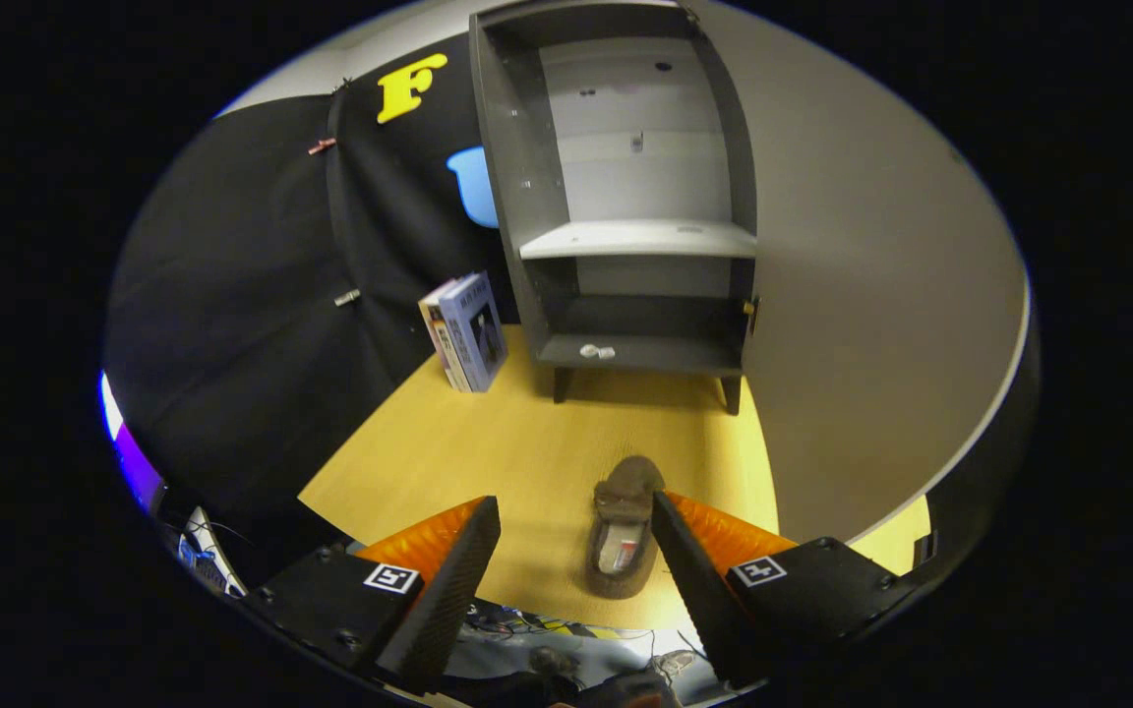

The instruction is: Open the shoe cabinet door, grab the shoes and put them into the shoe cabinet, then close the shoe cabinet door.

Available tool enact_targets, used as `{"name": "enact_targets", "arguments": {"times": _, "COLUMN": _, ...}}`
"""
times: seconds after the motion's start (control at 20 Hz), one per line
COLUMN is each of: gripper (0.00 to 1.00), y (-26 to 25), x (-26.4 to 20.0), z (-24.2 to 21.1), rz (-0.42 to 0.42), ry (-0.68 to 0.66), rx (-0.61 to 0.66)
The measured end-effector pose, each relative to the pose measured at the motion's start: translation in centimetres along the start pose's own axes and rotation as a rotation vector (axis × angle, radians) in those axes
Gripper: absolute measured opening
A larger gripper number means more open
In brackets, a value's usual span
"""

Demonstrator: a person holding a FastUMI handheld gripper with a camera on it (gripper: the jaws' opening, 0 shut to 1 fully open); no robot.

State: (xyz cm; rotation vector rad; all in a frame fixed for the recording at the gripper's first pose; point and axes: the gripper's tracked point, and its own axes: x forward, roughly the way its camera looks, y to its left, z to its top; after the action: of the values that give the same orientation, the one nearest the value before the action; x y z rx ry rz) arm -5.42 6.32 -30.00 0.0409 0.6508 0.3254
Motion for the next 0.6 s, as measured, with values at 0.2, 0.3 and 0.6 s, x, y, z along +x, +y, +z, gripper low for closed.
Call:
{"name": "enact_targets", "arguments": {"times": 0.2, "gripper": 0.99, "y": -1.0, "x": 6.0, "z": -4.9, "rz": -0.041, "ry": 0.063, "rx": 0.015}}
{"name": "enact_targets", "arguments": {"times": 0.3, "gripper": 0.98, "y": -1.5, "x": 8.5, "z": -6.5, "rz": -0.055, "ry": 0.077, "rx": 0.016}}
{"name": "enact_targets", "arguments": {"times": 0.6, "gripper": 0.9, "y": -2.8, "x": 15.4, "z": -10.4, "rz": -0.111, "ry": 0.117, "rx": 0.063}}
